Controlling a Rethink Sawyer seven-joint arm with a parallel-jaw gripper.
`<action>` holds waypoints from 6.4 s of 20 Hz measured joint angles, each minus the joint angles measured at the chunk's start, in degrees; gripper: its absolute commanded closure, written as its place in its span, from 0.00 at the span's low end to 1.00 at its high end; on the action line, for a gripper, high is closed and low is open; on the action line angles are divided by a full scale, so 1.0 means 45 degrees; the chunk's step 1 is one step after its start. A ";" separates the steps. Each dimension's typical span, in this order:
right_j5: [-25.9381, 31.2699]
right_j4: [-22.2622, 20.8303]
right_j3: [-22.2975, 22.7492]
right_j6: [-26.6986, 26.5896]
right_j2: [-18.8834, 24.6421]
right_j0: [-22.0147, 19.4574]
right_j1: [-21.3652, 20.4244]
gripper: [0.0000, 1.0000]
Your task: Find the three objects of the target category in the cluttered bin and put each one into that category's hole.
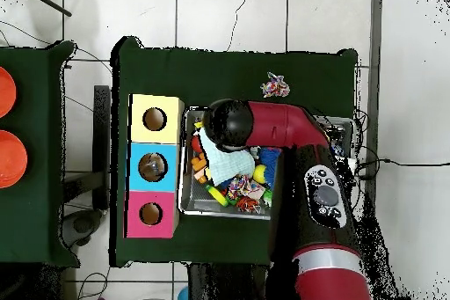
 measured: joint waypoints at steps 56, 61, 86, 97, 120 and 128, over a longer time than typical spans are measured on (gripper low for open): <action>-0.0245 0.0058 0.0048 0.0000 -0.0290 -0.0658 0.0492 0.00; -0.0353 0.0058 0.0046 0.0000 -0.0384 -0.0658 0.0766 0.00; -0.1290 0.0026 0.0044 0.0000 -0.0623 -0.0658 0.1353 1.00; -0.1300 0.0024 0.0044 0.0000 -0.0630 -0.0658 0.1349 1.00; 0.0935 0.0588 0.0795 0.0000 -0.0676 -0.0471 -0.2008 1.00; 0.0916 0.0794 0.2072 0.0005 -0.1020 0.0240 -0.2887 1.00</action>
